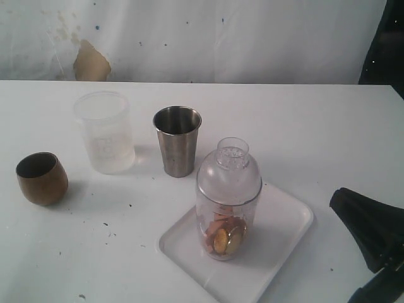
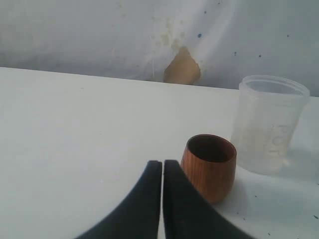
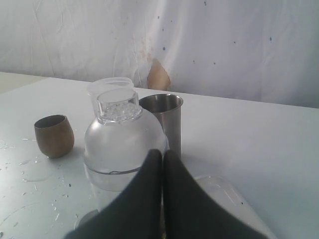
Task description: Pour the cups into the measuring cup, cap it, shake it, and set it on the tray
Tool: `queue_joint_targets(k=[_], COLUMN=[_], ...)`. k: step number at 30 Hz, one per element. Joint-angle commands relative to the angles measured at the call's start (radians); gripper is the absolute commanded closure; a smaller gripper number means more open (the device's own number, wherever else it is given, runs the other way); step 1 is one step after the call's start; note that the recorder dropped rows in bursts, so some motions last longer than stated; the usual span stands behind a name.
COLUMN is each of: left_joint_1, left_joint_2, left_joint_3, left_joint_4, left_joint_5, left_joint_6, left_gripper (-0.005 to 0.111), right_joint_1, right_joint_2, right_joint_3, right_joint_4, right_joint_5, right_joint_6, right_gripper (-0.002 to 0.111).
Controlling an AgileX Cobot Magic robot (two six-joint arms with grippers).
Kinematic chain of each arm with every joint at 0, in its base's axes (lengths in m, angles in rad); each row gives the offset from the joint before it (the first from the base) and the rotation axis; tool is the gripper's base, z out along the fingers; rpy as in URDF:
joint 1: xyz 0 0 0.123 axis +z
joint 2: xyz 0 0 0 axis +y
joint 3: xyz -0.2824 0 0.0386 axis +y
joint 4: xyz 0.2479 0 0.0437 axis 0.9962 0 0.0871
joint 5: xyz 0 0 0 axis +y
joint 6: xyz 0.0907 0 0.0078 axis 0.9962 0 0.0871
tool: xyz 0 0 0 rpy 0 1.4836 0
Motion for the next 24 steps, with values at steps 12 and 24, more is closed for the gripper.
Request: queue_joint_targets(k=[12,24], left_joint_1=[0.000,-0.092], left_joint_2=[-0.005,-0.005], left_joint_3=[0.003,0.003], left_joint_4=[-0.009,-0.009], left_joint_5=[-0.014,-0.014], left_joint_6=[0.001,0.002], left_gripper=[0.105,0.105], right_joint_1=[-0.004,-0.004], right_joint_2=[-0.004,-0.004], right_joint_3=[0.007,0.007], right_joint_4=[0.000,0.000], right_joint_5=[-0.002,-0.003], right_joint_6=[-0.012,0.008], right_gripper=[0.108,0.108])
